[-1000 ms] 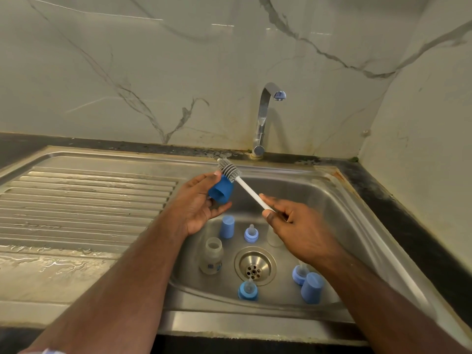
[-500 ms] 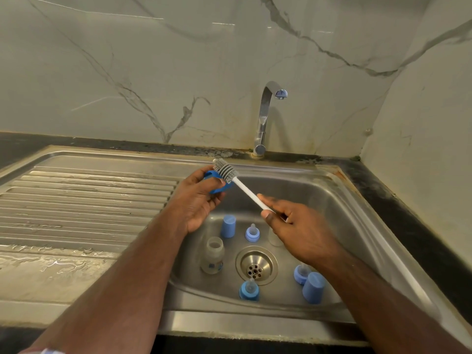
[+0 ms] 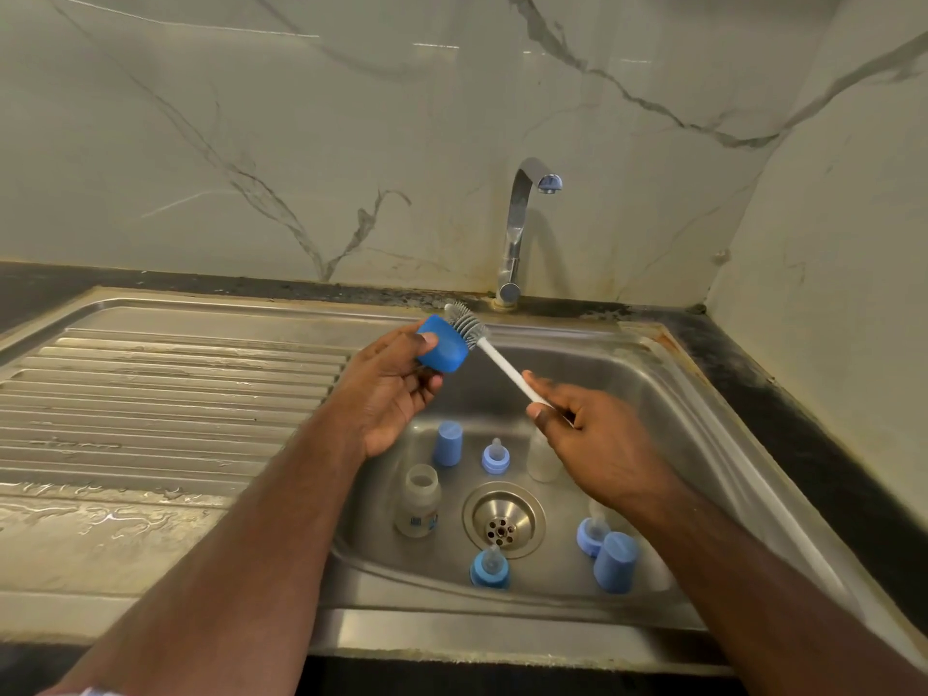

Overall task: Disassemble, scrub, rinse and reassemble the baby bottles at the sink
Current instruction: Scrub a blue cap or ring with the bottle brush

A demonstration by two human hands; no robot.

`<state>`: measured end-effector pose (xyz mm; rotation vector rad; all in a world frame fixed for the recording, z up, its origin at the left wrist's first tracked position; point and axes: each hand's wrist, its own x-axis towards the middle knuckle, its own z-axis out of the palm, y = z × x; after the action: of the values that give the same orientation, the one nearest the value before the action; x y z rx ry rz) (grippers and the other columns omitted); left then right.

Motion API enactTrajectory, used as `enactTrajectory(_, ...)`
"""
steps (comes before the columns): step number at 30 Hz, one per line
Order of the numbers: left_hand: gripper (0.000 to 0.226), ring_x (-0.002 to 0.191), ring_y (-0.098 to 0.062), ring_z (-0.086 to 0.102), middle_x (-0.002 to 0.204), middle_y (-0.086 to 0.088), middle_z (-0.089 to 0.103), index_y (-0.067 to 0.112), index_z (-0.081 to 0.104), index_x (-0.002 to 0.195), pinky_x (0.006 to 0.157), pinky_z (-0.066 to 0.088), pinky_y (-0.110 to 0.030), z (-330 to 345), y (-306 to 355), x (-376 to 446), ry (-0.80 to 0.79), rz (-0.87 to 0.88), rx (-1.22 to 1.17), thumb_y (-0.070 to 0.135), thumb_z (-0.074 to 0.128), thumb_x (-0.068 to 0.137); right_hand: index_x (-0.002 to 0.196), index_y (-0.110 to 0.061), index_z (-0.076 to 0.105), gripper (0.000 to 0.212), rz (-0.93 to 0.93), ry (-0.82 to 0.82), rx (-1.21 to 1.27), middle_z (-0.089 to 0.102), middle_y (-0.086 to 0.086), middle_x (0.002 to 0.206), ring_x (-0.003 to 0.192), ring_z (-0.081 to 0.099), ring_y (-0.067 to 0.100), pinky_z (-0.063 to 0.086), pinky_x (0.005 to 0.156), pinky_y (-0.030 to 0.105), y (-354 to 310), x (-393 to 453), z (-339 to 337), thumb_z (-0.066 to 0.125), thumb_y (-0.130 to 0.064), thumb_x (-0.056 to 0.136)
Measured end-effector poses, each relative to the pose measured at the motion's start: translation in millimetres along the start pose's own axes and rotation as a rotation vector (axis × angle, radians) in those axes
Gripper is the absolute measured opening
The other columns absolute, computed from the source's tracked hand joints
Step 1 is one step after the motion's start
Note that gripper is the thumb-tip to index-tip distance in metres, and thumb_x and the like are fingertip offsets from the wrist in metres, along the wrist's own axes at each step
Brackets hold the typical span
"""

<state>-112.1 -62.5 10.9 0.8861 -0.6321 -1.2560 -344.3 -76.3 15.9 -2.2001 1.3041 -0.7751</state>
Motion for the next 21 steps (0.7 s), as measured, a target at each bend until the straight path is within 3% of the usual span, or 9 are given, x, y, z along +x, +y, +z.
enactTrajectory(4, 0.030, 0.100, -0.026, 0.074, 0.122, -0.020, 0.070, 0.008, 0.061, 0.120, 0.077, 0.062, -0.037, -3, 2, -1, 0.009, -0.024, -0.082, 0.013, 0.066, 0.091, 0.138, -0.045, 0.052, 0.039, -0.047, -0.011, 0.078, 0.054, -0.036, 0.071, 0.076, 0.054, -0.019, 0.039, 0.066, 0.003, -4, -7, 0, 0.056, -0.034, 0.101)
enactTrajectory(9, 0.034, 0.105, -0.034, 0.073, 0.123, -0.026, 0.067, 0.003, 0.053, 0.129, 0.076, 0.062, -0.037, 0, 4, -3, -0.025, -0.062, -0.157, 0.015, 0.059, 0.098, 0.144, -0.040, 0.051, 0.042, 0.032, 0.019, 0.080, 0.061, -0.017, 0.078, 0.064, 0.055, 0.001, 0.044, 0.058, 0.009, 2, 0, 0, 0.054, -0.035, 0.102)
enactTrajectory(12, 0.032, 0.104, -0.029, 0.073, 0.120, -0.023, 0.071, 0.000, 0.059, 0.125, 0.077, 0.062, -0.032, -1, 4, -1, 0.017, -0.043, -0.151, 0.015, 0.063, 0.097, 0.139, -0.044, 0.052, 0.039, -0.026, -0.016, 0.140, 0.060, -0.028, 0.069, 0.061, 0.055, -0.007, 0.042, 0.057, 0.008, -7, -10, -1, 0.055, -0.034, 0.101)
enactTrajectory(14, 0.036, 0.106, -0.029, 0.073, 0.119, -0.023, 0.071, -0.003, 0.061, 0.123, 0.079, 0.062, -0.031, 0, 3, -1, 0.017, -0.044, -0.149, 0.017, 0.066, 0.094, 0.140, -0.044, 0.050, 0.040, -0.034, -0.029, 0.118, 0.062, -0.035, 0.085, 0.069, 0.055, -0.019, 0.040, 0.062, 0.002, -13, -12, 2, 0.054, -0.033, 0.102)
enactTrajectory(16, 0.048, 0.109, -0.030, 0.072, 0.119, -0.023, 0.071, -0.005, 0.059, 0.126, 0.077, 0.062, -0.031, 0, 2, -1, 0.030, -0.049, -0.147, 0.020, 0.070, 0.088, 0.144, -0.042, 0.048, 0.042, -0.011, 0.002, 0.086, 0.063, -0.027, 0.112, 0.077, 0.051, -0.026, 0.037, 0.066, -0.003, -14, -8, 4, 0.054, -0.034, 0.102)
enactTrajectory(21, 0.051, 0.106, -0.030, 0.073, 0.116, -0.024, 0.072, -0.003, 0.061, 0.123, 0.076, 0.063, -0.029, -1, 1, 0, 0.062, -0.051, -0.177, 0.027, 0.071, 0.083, 0.142, -0.042, 0.050, 0.042, -0.044, -0.002, 0.093, 0.065, -0.025, 0.115, 0.079, 0.053, -0.023, 0.039, 0.070, -0.002, -15, -11, 8, 0.055, -0.034, 0.102)
